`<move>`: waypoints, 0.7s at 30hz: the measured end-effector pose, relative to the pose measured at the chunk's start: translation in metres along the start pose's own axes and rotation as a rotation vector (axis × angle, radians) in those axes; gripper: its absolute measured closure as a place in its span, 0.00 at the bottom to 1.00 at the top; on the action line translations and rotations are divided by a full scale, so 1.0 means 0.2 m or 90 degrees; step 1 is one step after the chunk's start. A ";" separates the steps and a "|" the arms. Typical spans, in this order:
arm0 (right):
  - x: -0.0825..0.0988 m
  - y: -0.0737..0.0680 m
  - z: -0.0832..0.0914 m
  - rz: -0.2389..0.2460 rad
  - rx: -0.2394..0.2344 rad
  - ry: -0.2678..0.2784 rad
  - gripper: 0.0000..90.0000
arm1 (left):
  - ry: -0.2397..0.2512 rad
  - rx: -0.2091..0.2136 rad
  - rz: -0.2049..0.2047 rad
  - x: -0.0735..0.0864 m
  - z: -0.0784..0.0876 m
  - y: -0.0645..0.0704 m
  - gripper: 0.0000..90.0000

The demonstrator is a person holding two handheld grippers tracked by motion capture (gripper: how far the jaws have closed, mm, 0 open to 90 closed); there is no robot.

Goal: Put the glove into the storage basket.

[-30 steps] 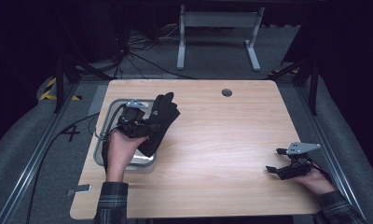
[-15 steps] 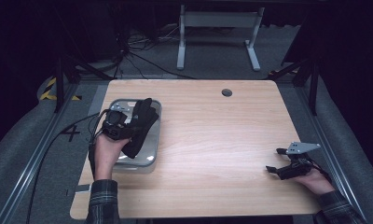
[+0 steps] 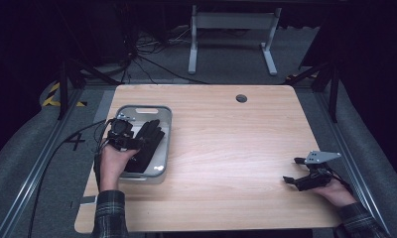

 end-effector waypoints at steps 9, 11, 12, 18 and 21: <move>0.00 0.00 0.00 0.000 0.000 0.000 0.09 | 0.025 0.029 -0.034 -0.03 0.02 0.16 0.23; 0.00 0.00 0.00 0.000 0.000 0.000 0.09 | 0.030 0.049 -0.038 -0.04 0.02 0.22 0.23; 0.00 0.00 0.00 0.000 0.000 0.000 0.09 | 0.030 0.049 -0.038 -0.04 0.02 0.22 0.23; 0.00 0.00 0.00 -0.001 0.000 0.000 0.09 | 0.043 0.088 -0.065 -0.06 -0.01 0.40 0.23; 0.00 0.00 0.00 -0.001 0.000 0.000 0.09 | 0.046 0.108 -0.087 -0.05 -0.03 0.51 0.23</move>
Point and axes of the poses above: each handheld gripper's, and its own axes: z roughly backward along the jaws, x roughly out of its underside, y roughly to its right, the point moved 2 cm from there along -z, roughly forward along the jaws, and after that the axes turned 12 degrees about z, right-handed, at the moved point
